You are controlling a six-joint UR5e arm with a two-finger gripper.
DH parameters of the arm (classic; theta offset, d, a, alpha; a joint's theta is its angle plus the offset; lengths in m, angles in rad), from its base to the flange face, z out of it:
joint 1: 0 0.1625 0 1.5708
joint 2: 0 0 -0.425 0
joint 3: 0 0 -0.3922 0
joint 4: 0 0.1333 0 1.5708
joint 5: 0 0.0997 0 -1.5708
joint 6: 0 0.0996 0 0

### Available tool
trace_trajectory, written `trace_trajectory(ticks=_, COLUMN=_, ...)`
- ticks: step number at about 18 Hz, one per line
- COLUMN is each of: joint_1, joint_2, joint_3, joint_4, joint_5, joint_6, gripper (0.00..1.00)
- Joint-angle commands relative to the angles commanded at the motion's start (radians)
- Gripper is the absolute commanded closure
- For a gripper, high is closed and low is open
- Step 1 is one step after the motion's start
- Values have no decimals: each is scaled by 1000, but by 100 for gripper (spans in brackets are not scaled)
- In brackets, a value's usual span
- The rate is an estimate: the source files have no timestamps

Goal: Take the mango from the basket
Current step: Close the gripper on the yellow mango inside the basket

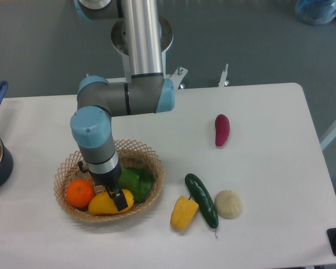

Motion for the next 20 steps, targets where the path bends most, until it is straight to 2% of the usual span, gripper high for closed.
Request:
trace_trajectory(ticks=6, joint_1=-8, joint_2=-25, joint_3=17, joint_4=0, joint_5=20, joint_6=-6, gripper=0)
trace_trajectory(ticks=11, joint_1=-12, joint_2=-20, joint_3=14, joint_4=0, joint_5=20, joint_6=-5, gripper=1)
trace_trajectory(ticks=14, joint_1=-18, joint_2=-18, joint_3=12, joint_4=0, joint_5=21, joint_6=-6, gripper=24)
trace_trajectory(ticks=20, joint_1=-20, joint_2=-8, joint_3=9, joint_4=-2, joint_5=20, joint_6=-5, gripper=44)
